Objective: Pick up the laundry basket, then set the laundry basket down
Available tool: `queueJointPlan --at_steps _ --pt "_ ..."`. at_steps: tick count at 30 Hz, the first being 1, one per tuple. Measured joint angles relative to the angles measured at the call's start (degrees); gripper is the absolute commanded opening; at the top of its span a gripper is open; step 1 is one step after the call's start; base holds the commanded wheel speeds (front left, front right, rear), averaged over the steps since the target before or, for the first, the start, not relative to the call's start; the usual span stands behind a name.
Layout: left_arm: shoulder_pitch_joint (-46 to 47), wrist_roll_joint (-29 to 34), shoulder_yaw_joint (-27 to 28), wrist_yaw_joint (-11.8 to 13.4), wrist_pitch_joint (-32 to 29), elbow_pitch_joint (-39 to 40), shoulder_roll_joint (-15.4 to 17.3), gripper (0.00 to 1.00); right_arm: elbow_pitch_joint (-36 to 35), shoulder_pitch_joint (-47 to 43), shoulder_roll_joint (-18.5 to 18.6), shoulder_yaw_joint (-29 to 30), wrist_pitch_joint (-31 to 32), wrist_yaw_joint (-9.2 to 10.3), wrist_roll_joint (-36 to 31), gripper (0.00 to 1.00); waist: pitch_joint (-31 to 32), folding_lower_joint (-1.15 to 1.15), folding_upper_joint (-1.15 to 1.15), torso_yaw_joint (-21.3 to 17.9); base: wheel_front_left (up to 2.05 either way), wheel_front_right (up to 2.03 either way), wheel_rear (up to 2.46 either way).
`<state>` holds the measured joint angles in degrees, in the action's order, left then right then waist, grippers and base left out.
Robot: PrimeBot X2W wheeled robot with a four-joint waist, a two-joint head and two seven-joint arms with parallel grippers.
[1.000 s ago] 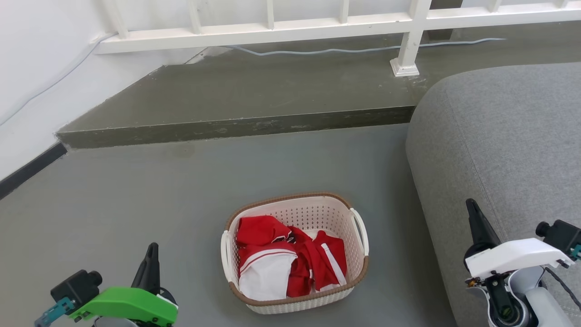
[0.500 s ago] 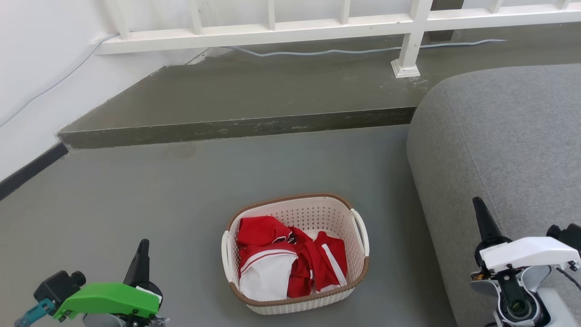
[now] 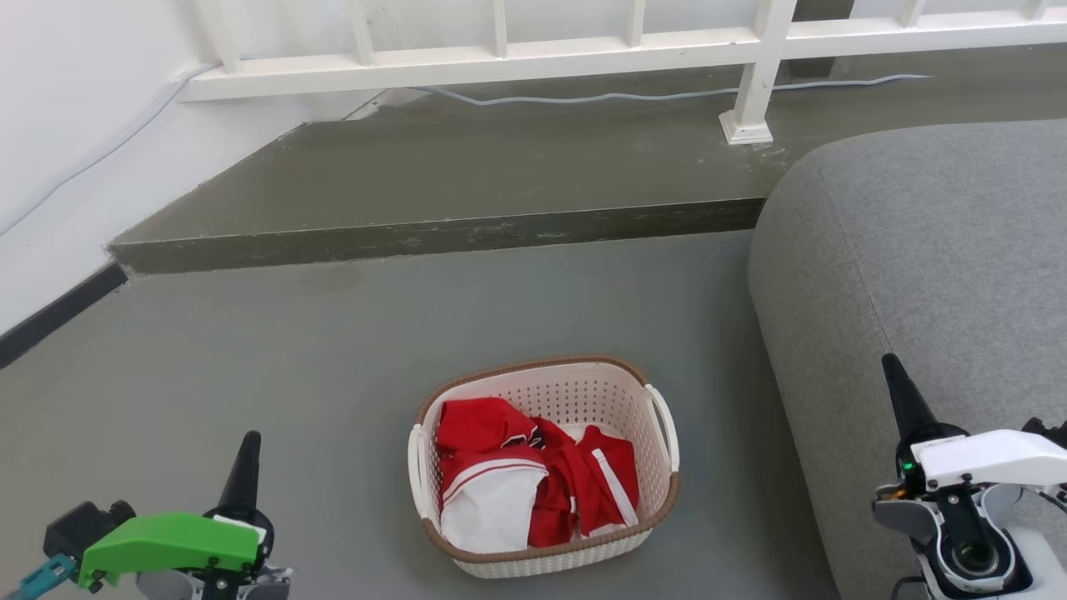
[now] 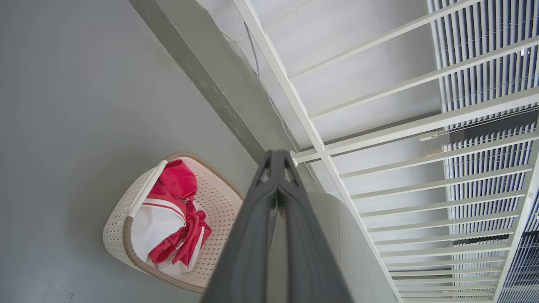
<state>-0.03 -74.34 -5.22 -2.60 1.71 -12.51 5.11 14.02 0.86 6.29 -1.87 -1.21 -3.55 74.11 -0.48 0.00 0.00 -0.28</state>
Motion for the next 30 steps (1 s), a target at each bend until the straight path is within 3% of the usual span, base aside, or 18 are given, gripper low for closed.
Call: queueJointPlan --at_steps 30 --pt "2.4 -21.0 5.4 -4.0 -4.7 -2.3 -0.2 0.00 1.5 2.2 -2.2 6.7 4.9 -3.00 20.0 0.00 0.3 0.00 0.00 0.3 0.00 0.00 0.00"
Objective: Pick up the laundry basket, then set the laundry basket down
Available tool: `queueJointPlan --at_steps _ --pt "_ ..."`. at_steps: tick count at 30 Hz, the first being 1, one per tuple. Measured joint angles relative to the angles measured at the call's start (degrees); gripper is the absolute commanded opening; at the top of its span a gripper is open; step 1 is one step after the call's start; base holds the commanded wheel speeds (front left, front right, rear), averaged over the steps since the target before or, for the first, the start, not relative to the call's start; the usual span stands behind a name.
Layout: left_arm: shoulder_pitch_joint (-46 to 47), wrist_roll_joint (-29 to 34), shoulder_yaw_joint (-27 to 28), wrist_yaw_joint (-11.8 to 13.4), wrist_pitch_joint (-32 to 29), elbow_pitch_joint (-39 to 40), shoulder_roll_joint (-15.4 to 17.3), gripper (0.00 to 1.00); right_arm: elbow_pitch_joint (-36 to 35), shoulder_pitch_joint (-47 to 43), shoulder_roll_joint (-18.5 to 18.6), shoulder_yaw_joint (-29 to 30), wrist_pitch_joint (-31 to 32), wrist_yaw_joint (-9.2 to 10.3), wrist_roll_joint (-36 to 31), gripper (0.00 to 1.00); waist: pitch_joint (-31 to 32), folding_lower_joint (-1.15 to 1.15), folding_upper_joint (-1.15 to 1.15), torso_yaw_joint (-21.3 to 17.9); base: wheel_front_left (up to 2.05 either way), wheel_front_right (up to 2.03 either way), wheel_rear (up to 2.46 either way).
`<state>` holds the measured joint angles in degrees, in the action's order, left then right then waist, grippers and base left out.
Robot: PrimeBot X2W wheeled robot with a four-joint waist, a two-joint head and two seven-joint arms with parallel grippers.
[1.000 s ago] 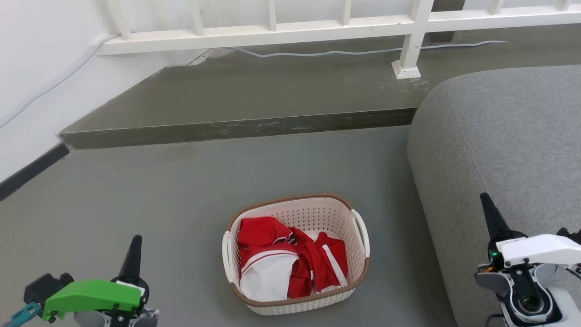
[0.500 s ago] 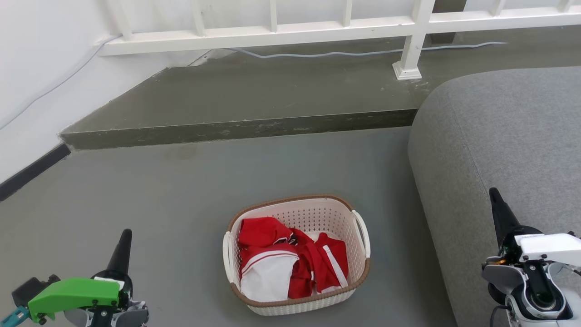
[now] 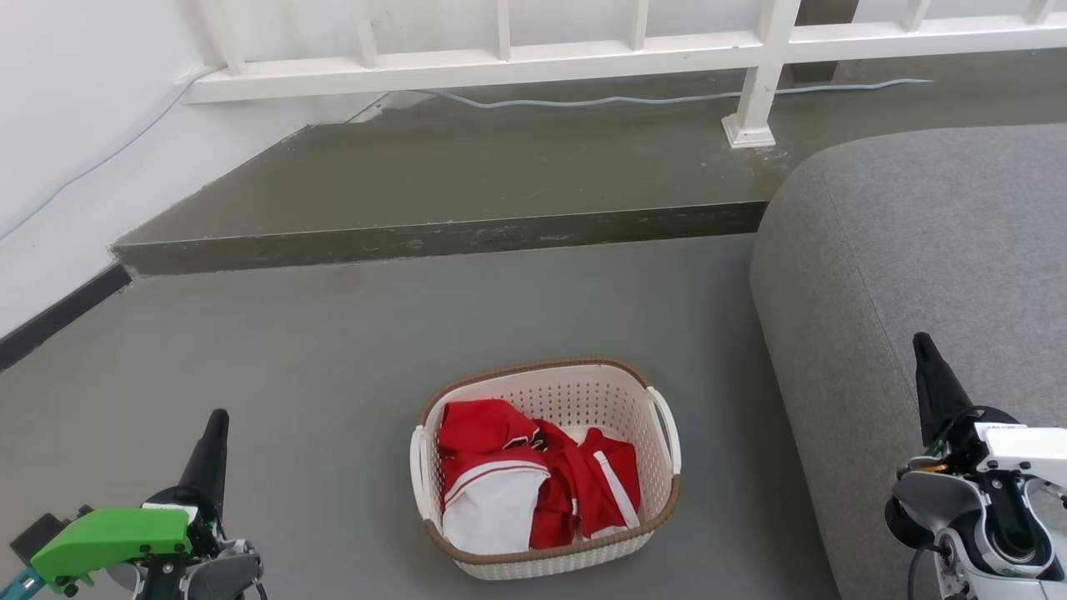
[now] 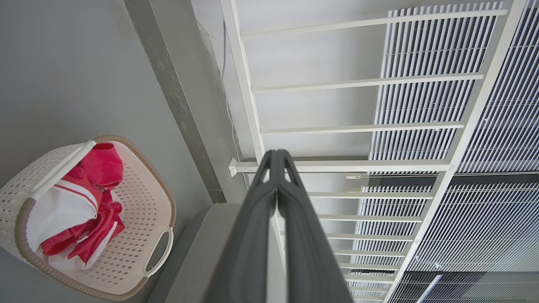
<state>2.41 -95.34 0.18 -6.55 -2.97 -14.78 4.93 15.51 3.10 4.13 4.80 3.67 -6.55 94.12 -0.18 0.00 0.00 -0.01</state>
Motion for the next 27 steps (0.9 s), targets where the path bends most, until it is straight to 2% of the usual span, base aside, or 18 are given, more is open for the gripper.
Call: queueJointPlan --at_steps 27 --pt "0.1 -0.1 0.1 -0.1 0.0 -0.8 0.0 0.00 0.4 0.0 -0.1 0.1 0.2 -0.01 0.2 0.00 0.0 0.00 0.00 0.0 0.00 0.00 0.00"
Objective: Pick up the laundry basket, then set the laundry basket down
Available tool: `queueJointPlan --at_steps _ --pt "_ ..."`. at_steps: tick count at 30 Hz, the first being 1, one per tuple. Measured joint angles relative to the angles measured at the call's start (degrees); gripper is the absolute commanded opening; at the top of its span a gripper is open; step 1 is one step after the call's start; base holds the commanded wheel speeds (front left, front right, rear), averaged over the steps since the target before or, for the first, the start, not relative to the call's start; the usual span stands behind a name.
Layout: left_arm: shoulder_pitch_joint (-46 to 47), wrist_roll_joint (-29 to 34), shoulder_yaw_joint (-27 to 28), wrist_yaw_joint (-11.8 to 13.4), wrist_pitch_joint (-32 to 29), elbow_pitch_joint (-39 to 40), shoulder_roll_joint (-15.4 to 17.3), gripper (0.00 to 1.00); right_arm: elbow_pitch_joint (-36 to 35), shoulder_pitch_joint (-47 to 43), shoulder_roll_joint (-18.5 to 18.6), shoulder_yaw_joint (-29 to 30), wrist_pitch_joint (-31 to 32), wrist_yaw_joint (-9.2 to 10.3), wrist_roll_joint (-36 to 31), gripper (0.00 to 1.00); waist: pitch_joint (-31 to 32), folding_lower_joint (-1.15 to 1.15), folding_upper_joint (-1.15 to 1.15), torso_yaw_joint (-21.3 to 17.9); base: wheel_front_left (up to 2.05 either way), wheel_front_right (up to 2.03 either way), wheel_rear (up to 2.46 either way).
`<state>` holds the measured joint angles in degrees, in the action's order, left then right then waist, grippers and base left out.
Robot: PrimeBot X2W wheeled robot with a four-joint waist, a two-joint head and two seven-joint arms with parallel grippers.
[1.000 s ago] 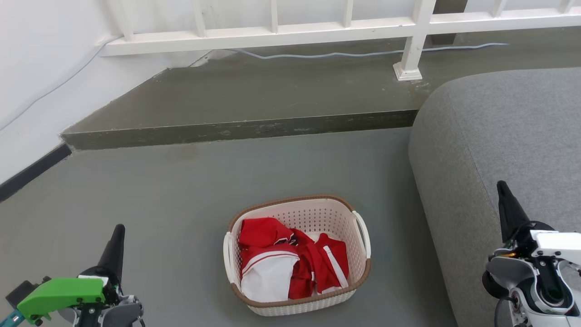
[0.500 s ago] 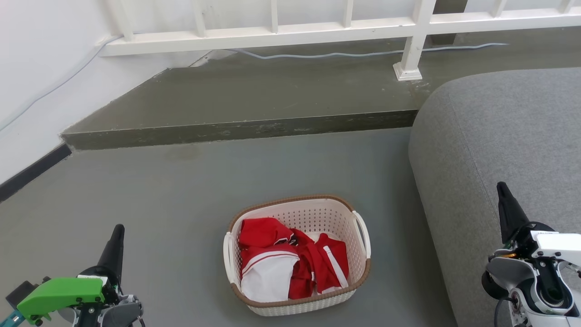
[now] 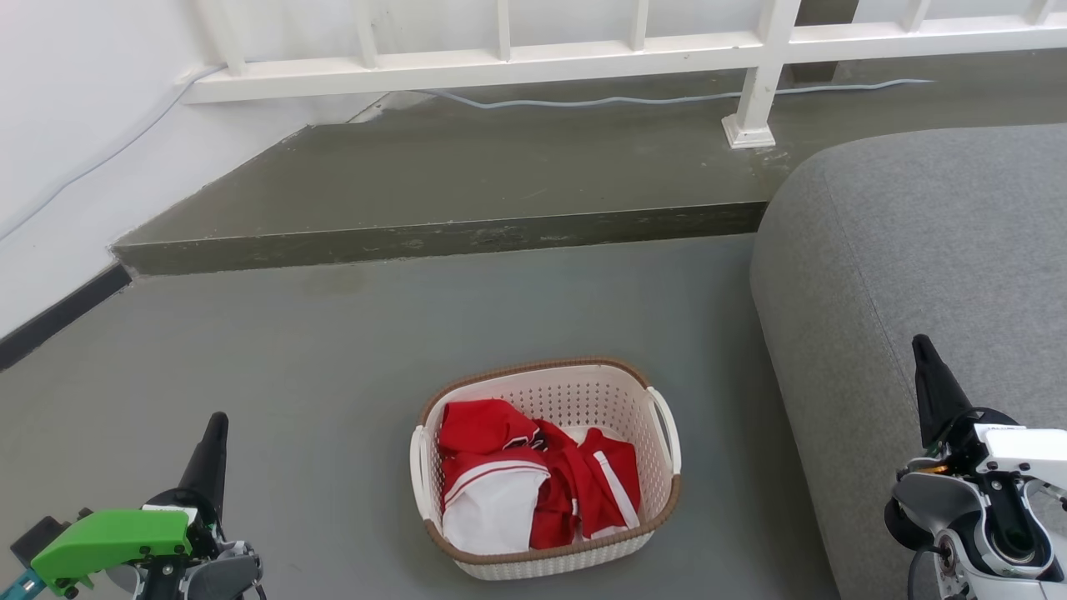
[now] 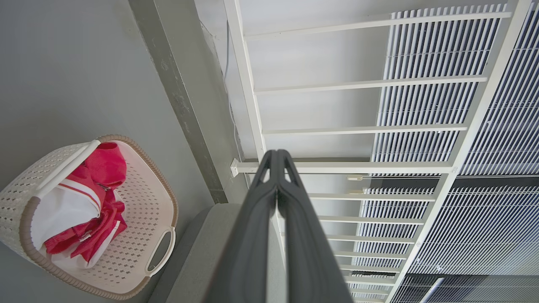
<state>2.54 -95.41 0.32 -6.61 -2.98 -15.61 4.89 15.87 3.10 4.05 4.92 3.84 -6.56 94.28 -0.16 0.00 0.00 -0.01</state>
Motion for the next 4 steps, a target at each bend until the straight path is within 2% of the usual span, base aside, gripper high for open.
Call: queueJointPlan --at_steps 4 --pt "0.0 0.0 0.0 0.0 0.0 -0.1 0.0 0.00 0.0 0.0 0.0 0.0 0.0 0.00 0.0 0.00 0.0 0.00 0.00 0.0 0.00 0.00 0.00"
